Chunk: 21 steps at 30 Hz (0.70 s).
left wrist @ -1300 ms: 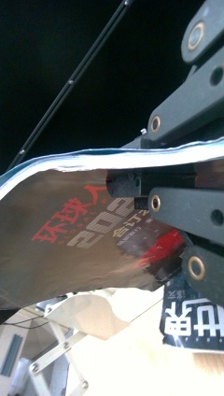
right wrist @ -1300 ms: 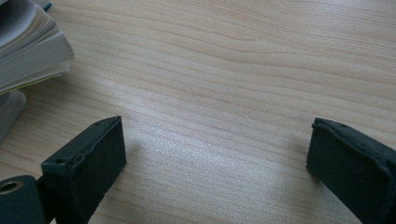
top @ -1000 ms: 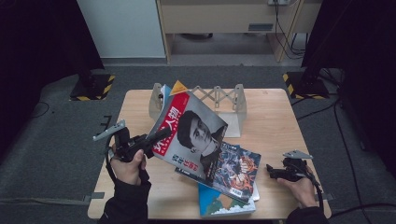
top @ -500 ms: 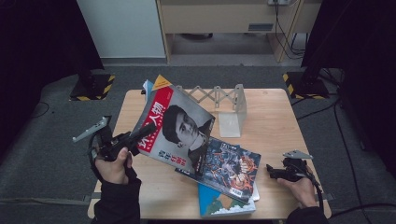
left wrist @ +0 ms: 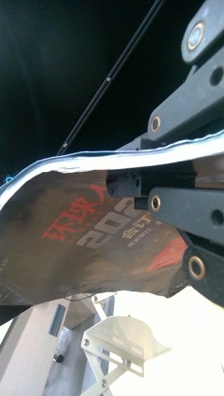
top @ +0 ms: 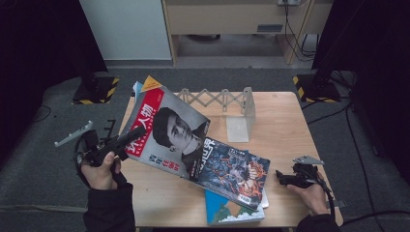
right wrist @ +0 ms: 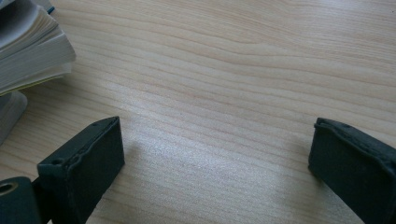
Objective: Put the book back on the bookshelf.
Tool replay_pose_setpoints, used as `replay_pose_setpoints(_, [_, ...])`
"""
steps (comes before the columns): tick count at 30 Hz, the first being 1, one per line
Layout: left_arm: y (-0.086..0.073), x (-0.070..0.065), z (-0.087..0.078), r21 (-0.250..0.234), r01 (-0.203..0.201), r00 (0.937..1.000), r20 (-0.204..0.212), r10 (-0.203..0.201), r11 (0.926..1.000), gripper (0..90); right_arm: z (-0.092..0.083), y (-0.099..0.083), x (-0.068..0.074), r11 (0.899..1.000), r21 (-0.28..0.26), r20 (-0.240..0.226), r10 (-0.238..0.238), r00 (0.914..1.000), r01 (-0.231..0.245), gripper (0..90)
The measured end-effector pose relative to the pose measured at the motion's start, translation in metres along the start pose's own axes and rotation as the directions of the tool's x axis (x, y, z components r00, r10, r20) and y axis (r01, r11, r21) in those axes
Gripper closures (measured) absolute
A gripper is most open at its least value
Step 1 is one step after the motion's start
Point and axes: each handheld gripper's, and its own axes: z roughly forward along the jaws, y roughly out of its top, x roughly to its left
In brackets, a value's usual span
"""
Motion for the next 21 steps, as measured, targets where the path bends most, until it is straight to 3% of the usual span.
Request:
replay_pose_setpoints(12, [0.008, 0.014, -0.025, -0.020, 0.003, 0.9990, -0.046, -0.004, 0.9998, 86.5, 0.000, 0.000, 0.000, 1.000, 0.000, 0.000, 0.000, 1.0000, 0.000, 3.7])
replay_pose_setpoints(21, [0.012, 0.023, -0.035, -0.004, -0.003, 0.9957, -0.092, 0.003, 1.0000, 86.4, 0.000, 0.000, 0.000, 1.000, 0.000, 0.000, 0.001, 1.0000, -0.001, 3.7])
